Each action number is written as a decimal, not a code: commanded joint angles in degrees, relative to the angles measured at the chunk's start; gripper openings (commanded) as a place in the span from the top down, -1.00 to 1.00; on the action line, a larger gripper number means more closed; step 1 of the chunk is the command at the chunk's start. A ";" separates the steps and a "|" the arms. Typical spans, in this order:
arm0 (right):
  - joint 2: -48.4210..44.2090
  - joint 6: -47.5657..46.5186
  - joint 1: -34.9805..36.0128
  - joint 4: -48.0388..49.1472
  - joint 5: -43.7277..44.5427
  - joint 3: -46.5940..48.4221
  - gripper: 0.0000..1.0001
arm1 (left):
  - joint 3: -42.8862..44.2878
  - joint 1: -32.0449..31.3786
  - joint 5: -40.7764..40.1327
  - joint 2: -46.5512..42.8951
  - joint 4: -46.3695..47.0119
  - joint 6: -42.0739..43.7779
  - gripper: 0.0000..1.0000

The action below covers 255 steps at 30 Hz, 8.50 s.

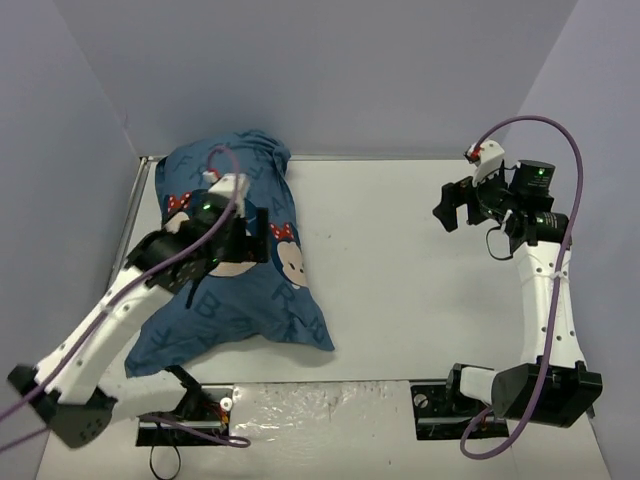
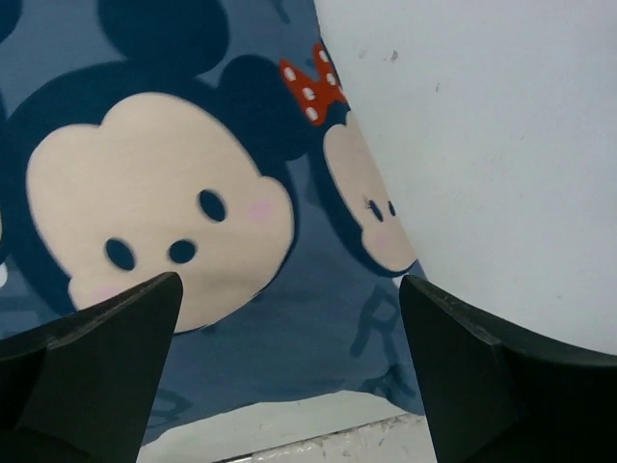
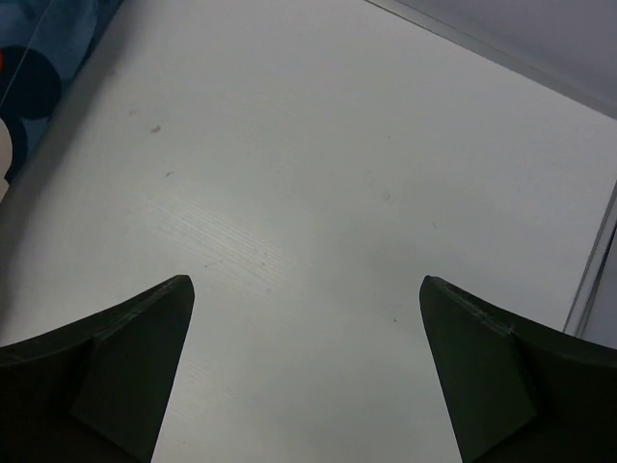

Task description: Remove the pillowcase from the pillow

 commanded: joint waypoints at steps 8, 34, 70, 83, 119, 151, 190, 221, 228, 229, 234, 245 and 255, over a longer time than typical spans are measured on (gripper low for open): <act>4.38 -7.44 -2.87 -5.65 -6.37 -0.05 -1.00 | 47.66 -18.94 -45.61 51.82 -48.74 -23.70 -1.00; 4.82 -6.91 -3.05 -5.39 -12.79 -3.49 -0.99 | 43.32 -9.10 -39.24 57.97 -28.04 0.42 0.85; 17.99 22.12 18.55 38.48 -11.31 -6.66 -1.00 | 31.61 24.48 4.74 23.83 -17.04 2.56 -0.94; 39.97 15.50 24.55 34.34 9.35 13.65 -0.86 | 36.76 -0.29 4.30 32.45 -18.62 5.30 -0.89; 1.46 25.37 20.32 8.84 2.48 -2.52 -0.67 | 3.42 -4.97 0.25 15.68 -8.87 -6.57 -0.82; 16.07 42.84 31.23 21.68 30.98 -10.77 1.00 | 51.15 -8.22 -9.15 58.91 -15.99 -2.70 -0.56; 20.20 9.97 20.24 17.13 4.68 -1.64 -0.52 | -9.15 -14.55 0.17 29.73 12.06 -9.03 0.95; 24.52 22.17 9.61 39.14 -18.75 -20.24 1.00 | -3.55 -15.96 -6.51 20.86 11.26 -4.65 0.45; 17.57 30.70 16.02 49.63 -20.09 -28.88 1.00 | 21.15 -16.13 -0.13 25.58 7.41 0.37 -0.56; 17.30 31.32 16.72 50.16 -19.57 -29.41 1.00 | 23.61 -16.48 1.03 28.90 6.01 0.28 -0.57; 17.03 32.72 16.20 50.95 -18.07 -30.73 1.00 | 33.82 -21.83 2.89 37.89 3.00 1.34 -0.60; 16.95 36.59 15.76 55.34 -19.65 -32.93 1.00 | 51.75 -25.53 -9.56 57.67 -13.95 1.43 -0.61; 16.77 37.47 15.15 56.14 -20.53 -33.45 1.00 | 53.97 -25.71 -18.47 65.93 -20.11 -1.12 -0.42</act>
